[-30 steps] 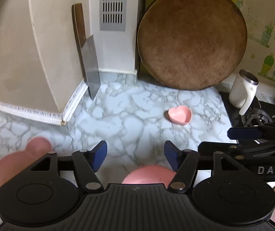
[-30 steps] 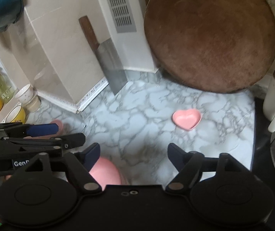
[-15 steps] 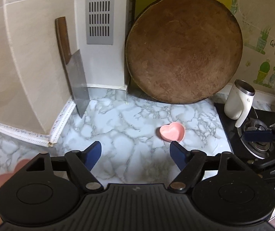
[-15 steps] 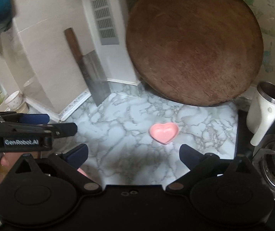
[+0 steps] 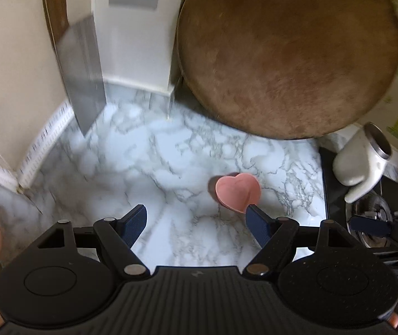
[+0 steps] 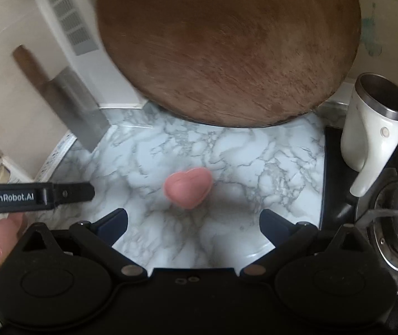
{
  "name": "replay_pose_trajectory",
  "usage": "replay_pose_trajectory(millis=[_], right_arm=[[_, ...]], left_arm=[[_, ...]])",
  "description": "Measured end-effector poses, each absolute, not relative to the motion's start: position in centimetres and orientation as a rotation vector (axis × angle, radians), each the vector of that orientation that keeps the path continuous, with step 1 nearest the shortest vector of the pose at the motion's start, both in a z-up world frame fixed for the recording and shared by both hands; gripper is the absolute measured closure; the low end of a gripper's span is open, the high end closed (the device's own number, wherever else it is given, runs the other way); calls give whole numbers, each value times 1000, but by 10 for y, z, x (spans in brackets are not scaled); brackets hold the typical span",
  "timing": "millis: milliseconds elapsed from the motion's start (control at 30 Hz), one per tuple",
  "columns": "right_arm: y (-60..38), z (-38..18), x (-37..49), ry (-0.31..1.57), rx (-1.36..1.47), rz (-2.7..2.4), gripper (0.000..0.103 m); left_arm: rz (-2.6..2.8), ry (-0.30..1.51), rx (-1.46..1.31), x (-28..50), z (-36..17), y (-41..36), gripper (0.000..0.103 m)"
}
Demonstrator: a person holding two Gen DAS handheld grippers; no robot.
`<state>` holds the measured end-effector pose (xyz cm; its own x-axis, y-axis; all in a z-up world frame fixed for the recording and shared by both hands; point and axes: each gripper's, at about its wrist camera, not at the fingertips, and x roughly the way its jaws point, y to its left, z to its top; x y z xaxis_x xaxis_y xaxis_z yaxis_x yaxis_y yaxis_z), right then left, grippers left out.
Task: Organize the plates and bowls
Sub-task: 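Move both tools toward the pink heart dish, then close both grippers on the rim of the pink heart dish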
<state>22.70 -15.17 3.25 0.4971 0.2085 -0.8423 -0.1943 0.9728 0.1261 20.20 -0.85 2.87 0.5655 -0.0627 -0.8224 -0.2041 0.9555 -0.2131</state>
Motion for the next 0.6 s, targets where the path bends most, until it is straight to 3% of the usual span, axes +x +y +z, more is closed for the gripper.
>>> replay_pose_trajectory(millis=[300, 600], right_arm=[[-165, -5, 292, 1133, 101, 195, 13], [-169, -39, 325, 1221, 149, 177, 32]], left_arm=[[158, 1036, -370, 248, -8, -24, 25], [225, 1100, -463, 278, -44, -18, 26]])
